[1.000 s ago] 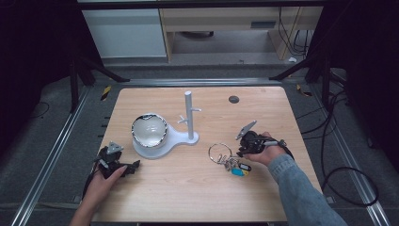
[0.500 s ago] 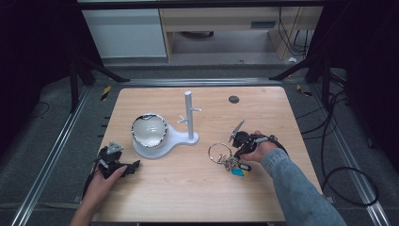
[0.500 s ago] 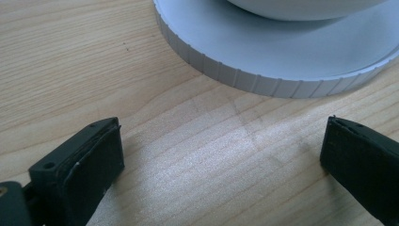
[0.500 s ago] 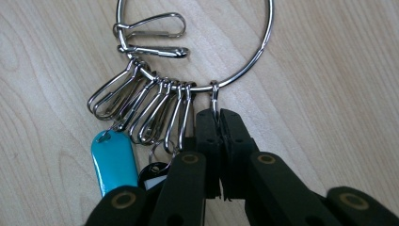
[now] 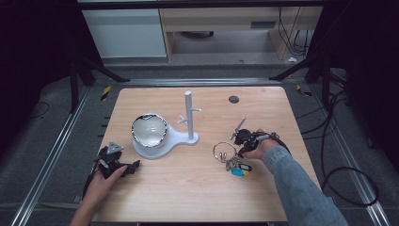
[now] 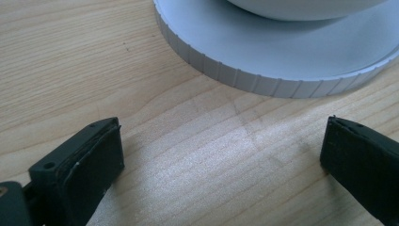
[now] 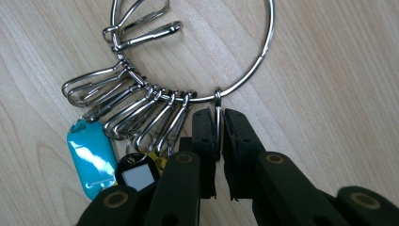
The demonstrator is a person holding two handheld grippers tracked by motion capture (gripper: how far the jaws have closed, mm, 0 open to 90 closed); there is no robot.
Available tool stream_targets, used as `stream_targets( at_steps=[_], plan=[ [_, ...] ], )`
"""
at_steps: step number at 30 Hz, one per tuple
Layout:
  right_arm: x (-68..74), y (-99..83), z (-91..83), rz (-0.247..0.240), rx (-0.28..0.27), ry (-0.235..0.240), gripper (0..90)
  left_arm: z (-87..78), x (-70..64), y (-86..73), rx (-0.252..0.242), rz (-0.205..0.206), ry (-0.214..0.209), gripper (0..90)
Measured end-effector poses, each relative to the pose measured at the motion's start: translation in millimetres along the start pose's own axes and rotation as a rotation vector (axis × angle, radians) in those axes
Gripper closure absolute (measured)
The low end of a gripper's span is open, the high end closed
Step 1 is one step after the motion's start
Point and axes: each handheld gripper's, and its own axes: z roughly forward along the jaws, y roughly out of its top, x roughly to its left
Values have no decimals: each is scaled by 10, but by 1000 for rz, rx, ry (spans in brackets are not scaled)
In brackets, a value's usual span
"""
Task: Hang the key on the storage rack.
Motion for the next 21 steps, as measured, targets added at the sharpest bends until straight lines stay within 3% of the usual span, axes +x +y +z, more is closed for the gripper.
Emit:
stream_targets(
  at_steps=[6, 9, 16, 21],
  plan=[
    [-7, 44, 18, -2, 36, 10, 885, 0, 0, 0, 0, 0, 0, 0],
    [-22, 46, -39, 7, 25, 20, 887, 0, 0, 0, 0, 0, 0, 0],
    [-83, 98, -348, 19, -44, 22, 888, 0, 0, 0, 0, 0, 0, 0],
    [-135, 209, -667, 30, -80, 20, 889, -3, -2, -1, 2, 0, 2, 0]
  ],
)
